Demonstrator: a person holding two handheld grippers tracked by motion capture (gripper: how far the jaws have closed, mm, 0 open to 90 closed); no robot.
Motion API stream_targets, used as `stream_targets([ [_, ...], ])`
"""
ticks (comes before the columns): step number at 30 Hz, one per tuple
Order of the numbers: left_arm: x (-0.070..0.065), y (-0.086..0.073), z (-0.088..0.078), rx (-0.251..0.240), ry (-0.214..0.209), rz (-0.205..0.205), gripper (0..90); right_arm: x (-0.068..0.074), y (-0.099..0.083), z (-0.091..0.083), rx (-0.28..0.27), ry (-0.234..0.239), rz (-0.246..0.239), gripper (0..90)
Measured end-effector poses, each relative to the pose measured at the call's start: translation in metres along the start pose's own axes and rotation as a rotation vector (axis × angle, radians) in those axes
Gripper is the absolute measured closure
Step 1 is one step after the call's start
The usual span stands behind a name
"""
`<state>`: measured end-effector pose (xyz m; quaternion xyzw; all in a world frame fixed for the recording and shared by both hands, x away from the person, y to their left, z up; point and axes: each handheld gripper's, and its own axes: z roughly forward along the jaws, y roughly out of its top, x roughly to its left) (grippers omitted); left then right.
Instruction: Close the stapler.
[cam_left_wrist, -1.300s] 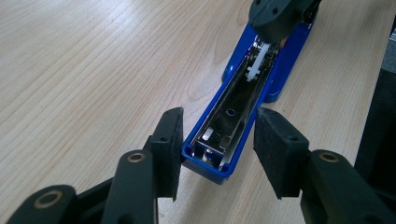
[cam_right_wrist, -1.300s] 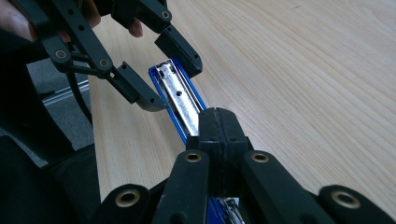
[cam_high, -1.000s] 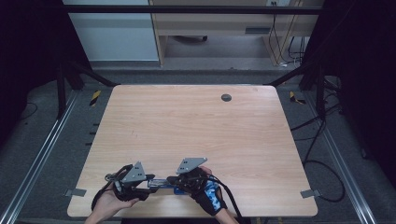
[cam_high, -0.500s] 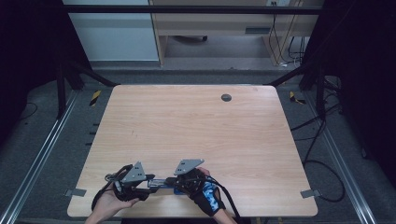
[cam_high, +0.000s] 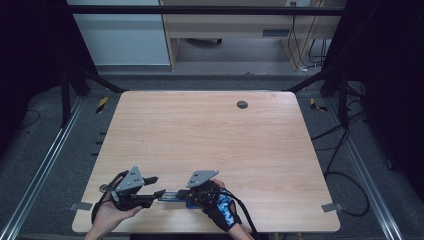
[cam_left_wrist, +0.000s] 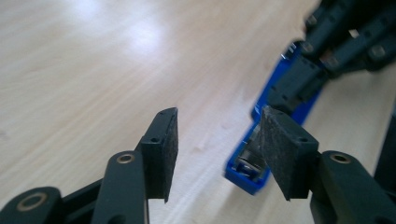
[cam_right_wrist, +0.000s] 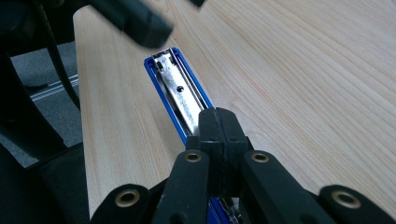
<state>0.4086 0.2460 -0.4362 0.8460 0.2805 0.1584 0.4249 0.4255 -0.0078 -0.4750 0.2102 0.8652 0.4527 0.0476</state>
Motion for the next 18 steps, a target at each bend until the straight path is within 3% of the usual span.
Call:
stream_targets([
  [8,0.014,-0.010,-0.004,-0.072,0.135,-0.087,44.6,-0.001,0.000,0.000,-0.001,0.002,0.002,90.0],
  [12,0.018,-0.015,-0.003,-0.079,0.169,-0.108,44.4,-0.001,0.000,0.001,-0.001,0.001,0.001,90.0],
  [18,0.022,-0.022,0.000,-0.076,0.187,-0.121,44.3,0.000,0.000,0.000,0.002,0.001,0.004,90.0],
])
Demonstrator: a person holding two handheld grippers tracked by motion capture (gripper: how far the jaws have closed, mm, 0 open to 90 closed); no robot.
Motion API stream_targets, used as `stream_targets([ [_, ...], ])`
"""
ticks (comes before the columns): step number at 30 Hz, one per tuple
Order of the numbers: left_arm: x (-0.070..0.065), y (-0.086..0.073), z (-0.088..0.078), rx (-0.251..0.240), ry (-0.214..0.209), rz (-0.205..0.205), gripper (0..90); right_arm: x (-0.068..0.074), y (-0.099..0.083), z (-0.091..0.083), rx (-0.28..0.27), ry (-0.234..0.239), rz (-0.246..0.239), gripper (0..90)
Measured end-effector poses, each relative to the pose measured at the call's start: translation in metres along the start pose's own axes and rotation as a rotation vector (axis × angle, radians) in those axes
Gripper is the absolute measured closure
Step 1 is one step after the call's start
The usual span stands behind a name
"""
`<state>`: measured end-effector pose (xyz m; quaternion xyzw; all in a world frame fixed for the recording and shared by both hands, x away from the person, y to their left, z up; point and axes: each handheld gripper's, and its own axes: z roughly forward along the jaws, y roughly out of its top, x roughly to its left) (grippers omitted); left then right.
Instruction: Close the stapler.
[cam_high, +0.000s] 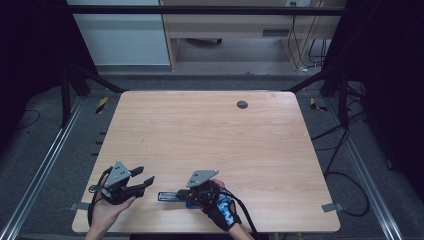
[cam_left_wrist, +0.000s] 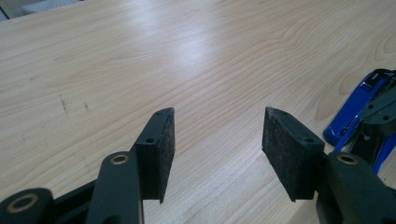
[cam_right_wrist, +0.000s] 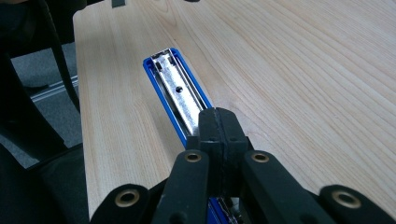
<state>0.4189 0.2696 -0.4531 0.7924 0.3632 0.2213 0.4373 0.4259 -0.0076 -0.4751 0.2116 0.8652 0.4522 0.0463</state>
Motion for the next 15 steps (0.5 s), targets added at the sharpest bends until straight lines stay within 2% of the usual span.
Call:
stream_targets([
  [11,0.0049,-0.0075,0.0038,0.024,0.036,-0.018,42.3,0.0006,0.0004,-0.0019,0.006,0.007,-0.006,90.0],
  [15,0.0063,-0.0091,0.0050,0.034,0.047,-0.012,41.9,0.0004,0.0007,-0.0030,0.002,0.008,-0.007,90.0],
])
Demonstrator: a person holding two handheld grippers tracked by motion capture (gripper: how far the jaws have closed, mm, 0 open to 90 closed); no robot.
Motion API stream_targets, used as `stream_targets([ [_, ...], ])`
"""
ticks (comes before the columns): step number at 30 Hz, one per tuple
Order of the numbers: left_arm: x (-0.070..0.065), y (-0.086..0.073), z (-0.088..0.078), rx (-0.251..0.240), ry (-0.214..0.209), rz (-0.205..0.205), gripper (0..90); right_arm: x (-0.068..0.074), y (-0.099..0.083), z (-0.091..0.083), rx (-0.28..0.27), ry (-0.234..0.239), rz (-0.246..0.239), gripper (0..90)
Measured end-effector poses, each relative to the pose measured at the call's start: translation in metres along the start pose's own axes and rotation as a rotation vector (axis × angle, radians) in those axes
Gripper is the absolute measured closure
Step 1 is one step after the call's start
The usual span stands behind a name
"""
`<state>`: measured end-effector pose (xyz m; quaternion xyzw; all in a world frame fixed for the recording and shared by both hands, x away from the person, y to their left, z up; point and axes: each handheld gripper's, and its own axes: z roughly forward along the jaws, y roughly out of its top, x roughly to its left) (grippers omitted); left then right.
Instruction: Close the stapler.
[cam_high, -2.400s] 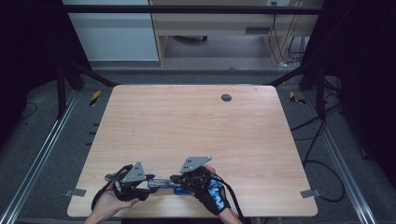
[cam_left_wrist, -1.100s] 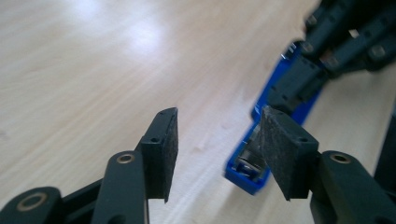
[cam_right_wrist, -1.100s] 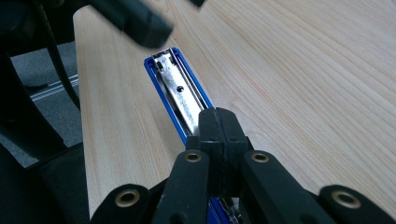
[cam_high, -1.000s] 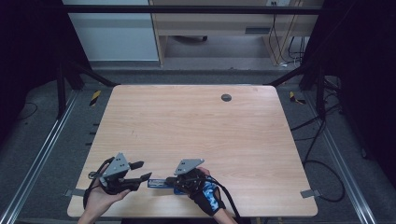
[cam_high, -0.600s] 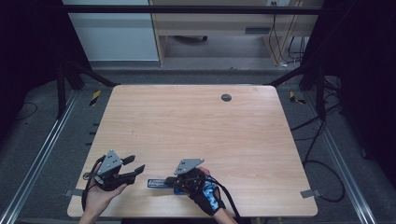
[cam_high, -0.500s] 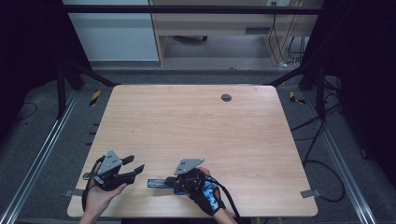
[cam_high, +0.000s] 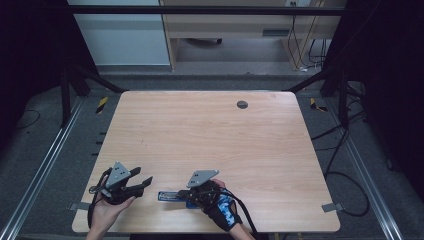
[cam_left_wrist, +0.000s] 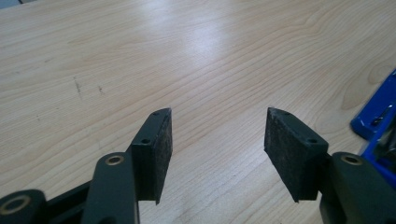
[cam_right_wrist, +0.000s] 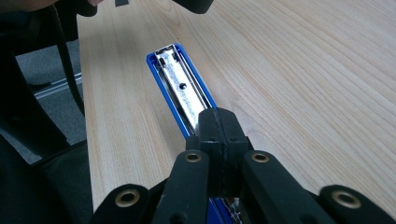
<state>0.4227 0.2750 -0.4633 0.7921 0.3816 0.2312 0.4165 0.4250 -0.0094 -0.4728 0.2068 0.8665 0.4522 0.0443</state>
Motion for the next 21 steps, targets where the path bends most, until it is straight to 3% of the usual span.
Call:
stream_targets([
  [9,0.004,-0.004,0.005,0.025,0.002,0.008,42.5,-0.002,0.002,-0.010,-0.029,0.000,0.004,90.0],
  [21,0.007,-0.007,0.005,0.018,0.011,-0.018,43.2,-0.002,0.002,-0.017,-0.041,0.000,0.008,90.0],
])
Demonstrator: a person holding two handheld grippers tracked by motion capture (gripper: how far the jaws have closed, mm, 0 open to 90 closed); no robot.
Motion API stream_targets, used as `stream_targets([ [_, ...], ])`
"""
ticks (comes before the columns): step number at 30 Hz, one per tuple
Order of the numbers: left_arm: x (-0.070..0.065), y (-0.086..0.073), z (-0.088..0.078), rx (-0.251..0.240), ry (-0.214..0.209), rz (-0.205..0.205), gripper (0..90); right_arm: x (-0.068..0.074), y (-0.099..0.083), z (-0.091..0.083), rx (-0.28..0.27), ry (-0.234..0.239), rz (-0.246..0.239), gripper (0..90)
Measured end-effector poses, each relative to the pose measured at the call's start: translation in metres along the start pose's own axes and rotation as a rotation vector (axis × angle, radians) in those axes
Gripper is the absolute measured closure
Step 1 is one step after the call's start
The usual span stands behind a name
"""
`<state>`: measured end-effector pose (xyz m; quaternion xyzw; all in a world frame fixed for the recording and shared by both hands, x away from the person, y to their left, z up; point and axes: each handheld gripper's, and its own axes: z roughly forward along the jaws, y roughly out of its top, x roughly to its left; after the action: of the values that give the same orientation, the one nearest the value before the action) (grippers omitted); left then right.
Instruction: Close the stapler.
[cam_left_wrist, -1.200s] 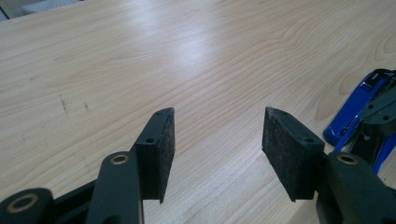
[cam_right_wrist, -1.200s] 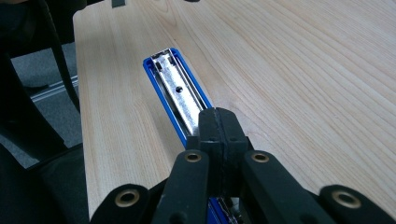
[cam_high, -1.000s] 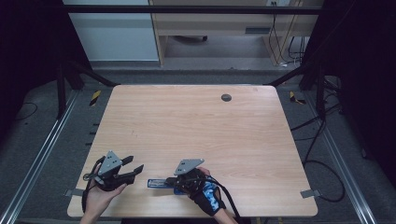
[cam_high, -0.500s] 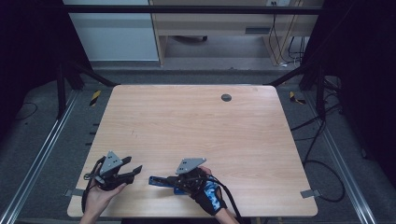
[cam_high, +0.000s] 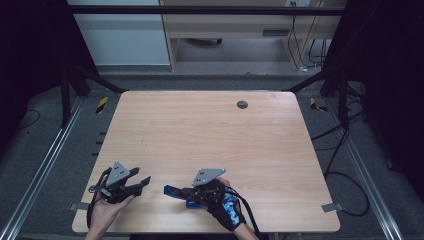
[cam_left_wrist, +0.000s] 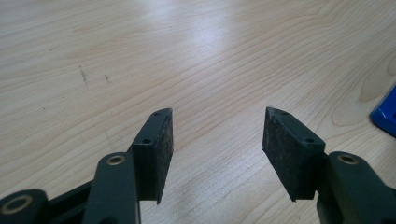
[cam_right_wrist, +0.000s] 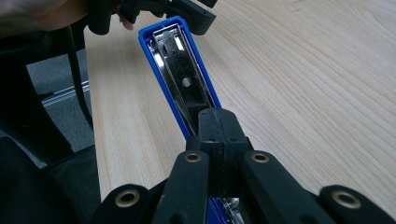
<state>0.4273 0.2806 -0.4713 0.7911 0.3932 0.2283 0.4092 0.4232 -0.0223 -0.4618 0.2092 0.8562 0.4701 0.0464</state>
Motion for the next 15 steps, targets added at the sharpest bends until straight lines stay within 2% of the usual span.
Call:
stream_targets([
  [7,0.0001,-0.0021,0.0033,0.032,-0.017,-0.015,42.6,-0.0005,-0.0009,-0.0023,0.000,0.000,0.000,90.0],
  [15,-0.0011,-0.0016,0.0031,0.037,-0.013,-0.015,41.9,-0.0011,-0.0016,-0.0068,-0.005,0.001,0.012,90.0],
])
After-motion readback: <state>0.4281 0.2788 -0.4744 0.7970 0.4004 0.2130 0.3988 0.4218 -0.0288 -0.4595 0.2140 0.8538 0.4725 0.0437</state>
